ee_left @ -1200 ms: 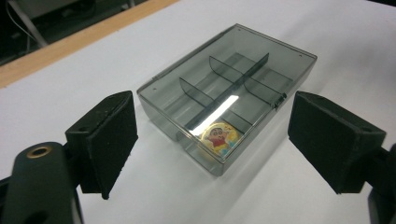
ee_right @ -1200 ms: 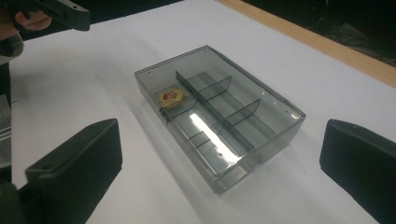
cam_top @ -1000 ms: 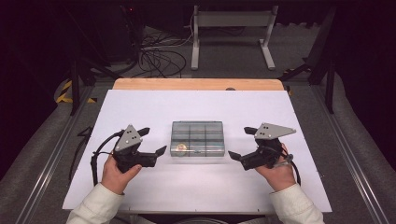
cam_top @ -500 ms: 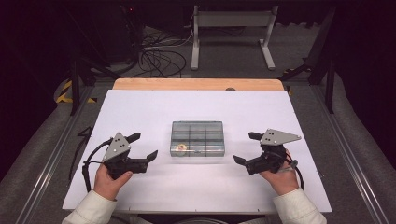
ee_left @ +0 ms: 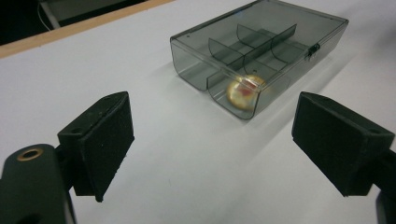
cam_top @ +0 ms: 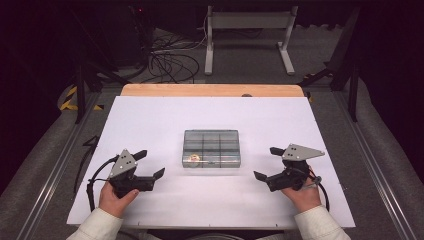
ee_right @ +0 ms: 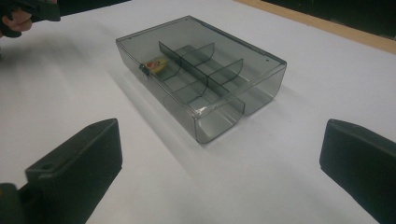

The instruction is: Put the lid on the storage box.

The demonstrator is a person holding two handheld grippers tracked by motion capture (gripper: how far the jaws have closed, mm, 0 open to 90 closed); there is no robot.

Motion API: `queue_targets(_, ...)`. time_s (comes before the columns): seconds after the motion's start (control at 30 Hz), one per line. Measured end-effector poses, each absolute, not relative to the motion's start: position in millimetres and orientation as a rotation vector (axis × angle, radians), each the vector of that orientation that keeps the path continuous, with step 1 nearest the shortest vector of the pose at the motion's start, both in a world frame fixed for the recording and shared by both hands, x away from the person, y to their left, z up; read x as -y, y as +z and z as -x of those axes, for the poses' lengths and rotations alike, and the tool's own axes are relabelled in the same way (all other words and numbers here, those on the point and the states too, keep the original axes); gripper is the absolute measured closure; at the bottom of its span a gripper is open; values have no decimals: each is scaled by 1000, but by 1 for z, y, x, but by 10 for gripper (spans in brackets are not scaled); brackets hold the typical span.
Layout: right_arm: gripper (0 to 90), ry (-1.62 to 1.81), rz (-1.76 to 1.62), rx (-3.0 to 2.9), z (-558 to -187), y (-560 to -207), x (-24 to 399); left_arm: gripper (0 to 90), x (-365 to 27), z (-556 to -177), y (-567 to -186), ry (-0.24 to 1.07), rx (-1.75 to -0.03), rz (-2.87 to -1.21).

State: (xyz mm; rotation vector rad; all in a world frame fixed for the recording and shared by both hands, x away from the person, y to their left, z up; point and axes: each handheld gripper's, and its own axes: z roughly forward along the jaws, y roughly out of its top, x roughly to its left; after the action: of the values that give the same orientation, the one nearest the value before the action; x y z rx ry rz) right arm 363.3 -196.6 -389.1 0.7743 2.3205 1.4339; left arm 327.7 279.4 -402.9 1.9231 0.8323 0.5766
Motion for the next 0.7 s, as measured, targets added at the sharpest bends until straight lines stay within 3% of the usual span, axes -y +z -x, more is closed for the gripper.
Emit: queue_targets(0.7, 0, 1369, -887, -2372, -363, -418, 212, 137, -277, -329, -423, 545, -854, -2022)
